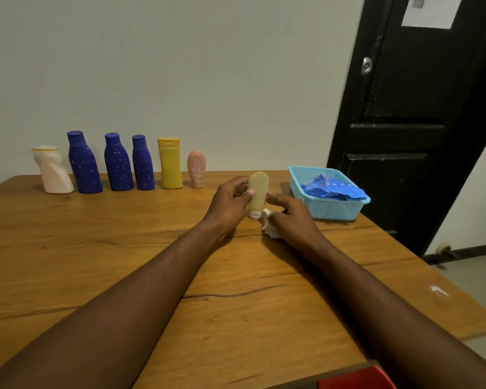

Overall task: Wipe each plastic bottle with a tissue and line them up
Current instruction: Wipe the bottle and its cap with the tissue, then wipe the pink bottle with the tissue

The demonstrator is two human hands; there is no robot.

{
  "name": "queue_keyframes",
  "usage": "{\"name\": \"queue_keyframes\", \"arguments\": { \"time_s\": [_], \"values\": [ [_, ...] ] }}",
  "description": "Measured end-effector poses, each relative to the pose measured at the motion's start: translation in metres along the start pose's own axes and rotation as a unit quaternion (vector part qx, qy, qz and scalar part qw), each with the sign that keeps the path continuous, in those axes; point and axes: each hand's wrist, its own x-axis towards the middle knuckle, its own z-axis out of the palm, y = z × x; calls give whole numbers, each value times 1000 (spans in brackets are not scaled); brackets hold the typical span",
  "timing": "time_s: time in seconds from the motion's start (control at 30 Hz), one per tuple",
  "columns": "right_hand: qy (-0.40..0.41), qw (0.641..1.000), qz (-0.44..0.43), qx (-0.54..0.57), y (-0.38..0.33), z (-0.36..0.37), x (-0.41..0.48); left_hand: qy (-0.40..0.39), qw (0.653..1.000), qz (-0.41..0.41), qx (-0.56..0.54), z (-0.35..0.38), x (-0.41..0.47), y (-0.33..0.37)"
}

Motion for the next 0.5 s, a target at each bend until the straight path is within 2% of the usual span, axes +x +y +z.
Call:
{"name": "queue_keyframes", "arguments": {
  "time_s": [0.23,0.33,0.43,0.5],
  "values": [
    [48,999,7,24,0,-2,-9,14,1000,-7,6,-9,-2,0],
    [81,995,-18,64,-6,-9,-17,18,1000,-4,16,-12,-7,5],
    [101,992,-47,60,-19,-7,-21,22,999,2,26,-25,-17,15],
    [96,992,-60,62,-28,0,-21,22,997,23,72,-33,-18,19]
  ]
}}
